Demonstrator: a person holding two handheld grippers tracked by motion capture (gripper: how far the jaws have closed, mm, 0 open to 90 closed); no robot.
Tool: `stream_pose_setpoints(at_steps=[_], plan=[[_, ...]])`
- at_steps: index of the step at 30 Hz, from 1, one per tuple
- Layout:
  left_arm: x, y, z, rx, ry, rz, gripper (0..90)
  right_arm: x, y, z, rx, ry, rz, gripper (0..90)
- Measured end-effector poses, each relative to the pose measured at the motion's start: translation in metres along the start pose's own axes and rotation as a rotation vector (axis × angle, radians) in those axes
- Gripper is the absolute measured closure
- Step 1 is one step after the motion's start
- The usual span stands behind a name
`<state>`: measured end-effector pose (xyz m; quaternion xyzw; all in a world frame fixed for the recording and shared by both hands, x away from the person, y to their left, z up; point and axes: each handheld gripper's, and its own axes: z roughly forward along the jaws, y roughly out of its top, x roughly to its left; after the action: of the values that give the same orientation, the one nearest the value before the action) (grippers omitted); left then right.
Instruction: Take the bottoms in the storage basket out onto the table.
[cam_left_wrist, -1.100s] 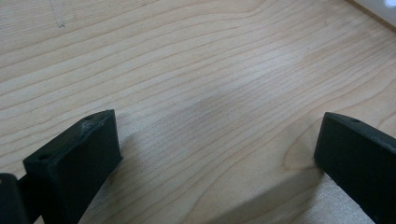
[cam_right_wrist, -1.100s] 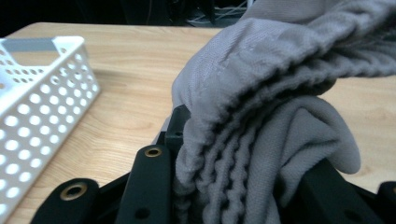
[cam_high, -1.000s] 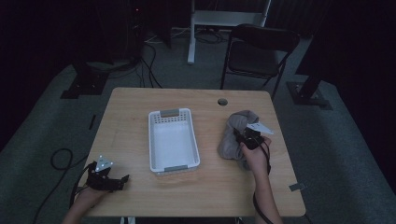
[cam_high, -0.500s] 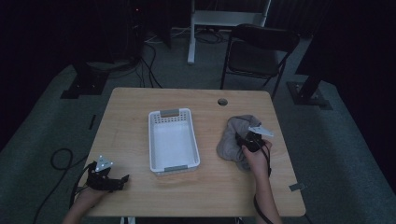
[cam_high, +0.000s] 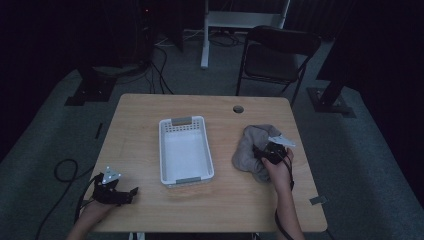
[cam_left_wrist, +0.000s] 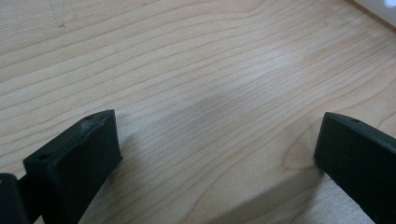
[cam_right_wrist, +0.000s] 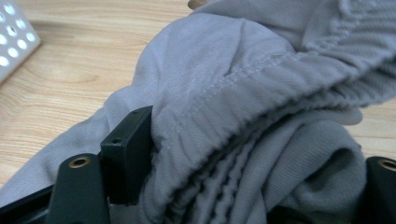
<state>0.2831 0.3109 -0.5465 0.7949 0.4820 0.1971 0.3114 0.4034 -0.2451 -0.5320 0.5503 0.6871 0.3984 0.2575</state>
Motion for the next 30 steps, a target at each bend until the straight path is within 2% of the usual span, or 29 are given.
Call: stream_pose_setpoints(at_steps=[5, 7, 14, 20, 24, 30], plan=[[0.0, 0.0, 0.0, 0.0, 0.0, 0.0, 0.7, -0.004, 0.0, -0.005, 0.001, 0.011, 0.021, 18.3], [0.0, 0.0, 0.0, 0.0, 0.0, 0.0, 0.7, -0.006, 0.0, -0.007, 0.018, 0.006, -0.016, 17.9], [0.0, 0.0, 0.0, 0.0, 0.0, 0.0, 0.7, -0.009, 0.003, -0.016, 0.004, -0.003, 0.005, 17.9], [0.0, 0.0, 0.0, 0.0, 0.0, 0.0, 0.7, -0.011, 0.004, -0.023, 0.008, 0.0, -0.039, 13.9], [0.0, 0.0, 0.0, 0.0, 0.0, 0.0, 0.7, -0.011, 0.005, -0.028, 0.007, 0.034, -0.087, 11.9], [0.0, 0.0, 0.0, 0.0, 0.0, 0.0, 0.7, -0.013, 0.008, -0.038, -0.016, 0.038, -0.085, 12.0]])
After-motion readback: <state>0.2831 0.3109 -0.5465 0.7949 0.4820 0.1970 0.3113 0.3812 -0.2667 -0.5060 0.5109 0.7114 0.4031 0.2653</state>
